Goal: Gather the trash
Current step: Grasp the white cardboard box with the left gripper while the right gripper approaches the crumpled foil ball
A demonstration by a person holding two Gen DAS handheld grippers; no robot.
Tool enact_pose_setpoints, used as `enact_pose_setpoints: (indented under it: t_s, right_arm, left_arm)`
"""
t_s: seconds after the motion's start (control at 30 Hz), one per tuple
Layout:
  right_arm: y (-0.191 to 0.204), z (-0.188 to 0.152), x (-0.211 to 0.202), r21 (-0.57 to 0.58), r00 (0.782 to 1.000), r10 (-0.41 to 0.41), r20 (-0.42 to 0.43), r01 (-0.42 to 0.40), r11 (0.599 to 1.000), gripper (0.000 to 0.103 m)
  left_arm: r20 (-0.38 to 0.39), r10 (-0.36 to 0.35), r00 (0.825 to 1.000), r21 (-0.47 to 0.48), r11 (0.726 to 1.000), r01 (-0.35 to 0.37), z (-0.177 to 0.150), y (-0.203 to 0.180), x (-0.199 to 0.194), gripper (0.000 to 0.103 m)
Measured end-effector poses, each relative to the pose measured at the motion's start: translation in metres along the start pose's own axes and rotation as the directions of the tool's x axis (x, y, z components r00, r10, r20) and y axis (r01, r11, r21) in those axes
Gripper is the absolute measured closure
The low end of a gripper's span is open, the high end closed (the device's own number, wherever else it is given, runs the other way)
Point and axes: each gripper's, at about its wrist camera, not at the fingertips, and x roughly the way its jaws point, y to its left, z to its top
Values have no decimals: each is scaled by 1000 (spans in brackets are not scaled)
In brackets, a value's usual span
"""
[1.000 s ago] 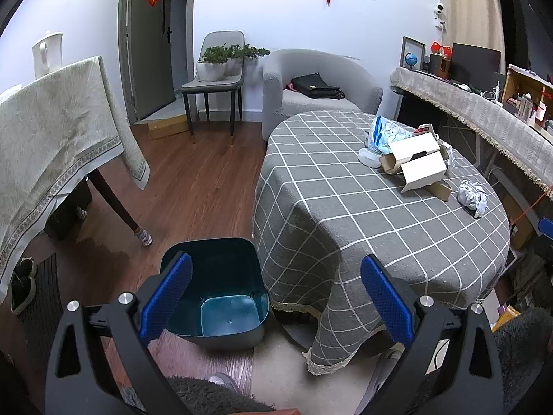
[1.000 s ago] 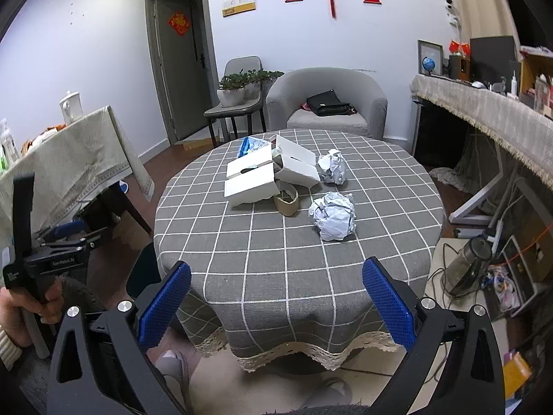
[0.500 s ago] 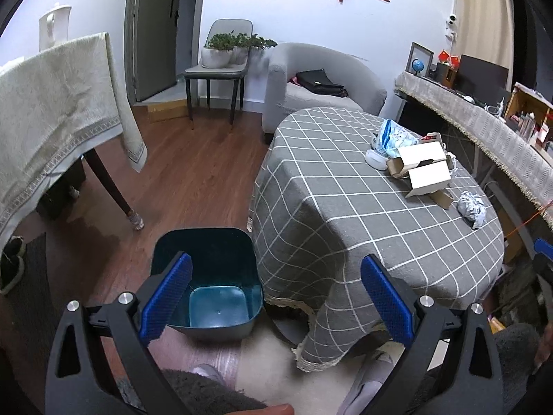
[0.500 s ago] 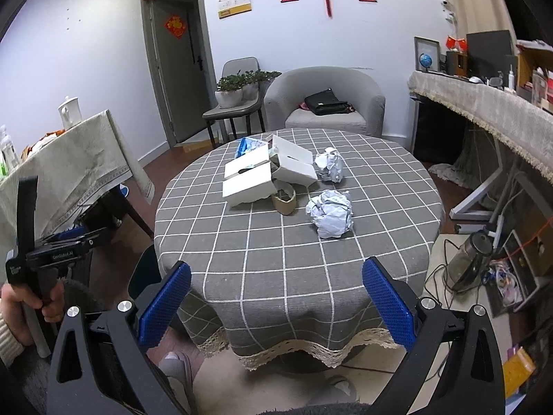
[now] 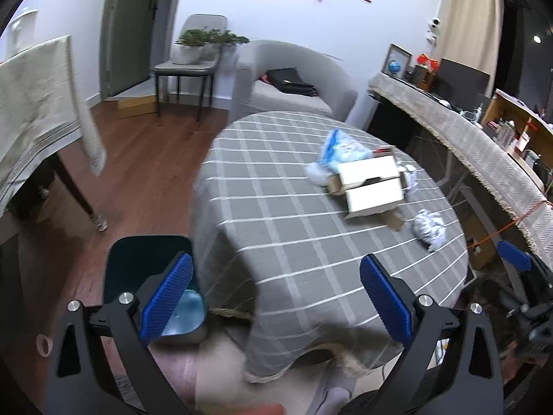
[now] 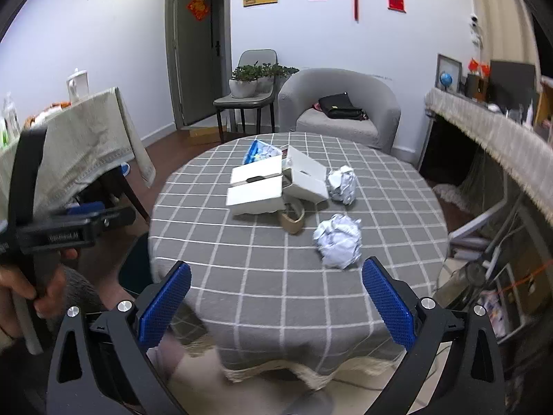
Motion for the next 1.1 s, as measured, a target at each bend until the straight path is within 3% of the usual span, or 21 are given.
enact_pose_setpoints:
  t_s: [0.73,1.1]
  right_arm:
    - [-62,-9,42,17,997,8,-81,-6,1000,3]
    - [-74,-6,57,40,996,28,-89,-24,999,3]
  left_arm:
    - [-59,-162,985,-55,986,159,31,-78,91,7]
    - [-82,-160,984,-141,979,147,33,-87,130,12]
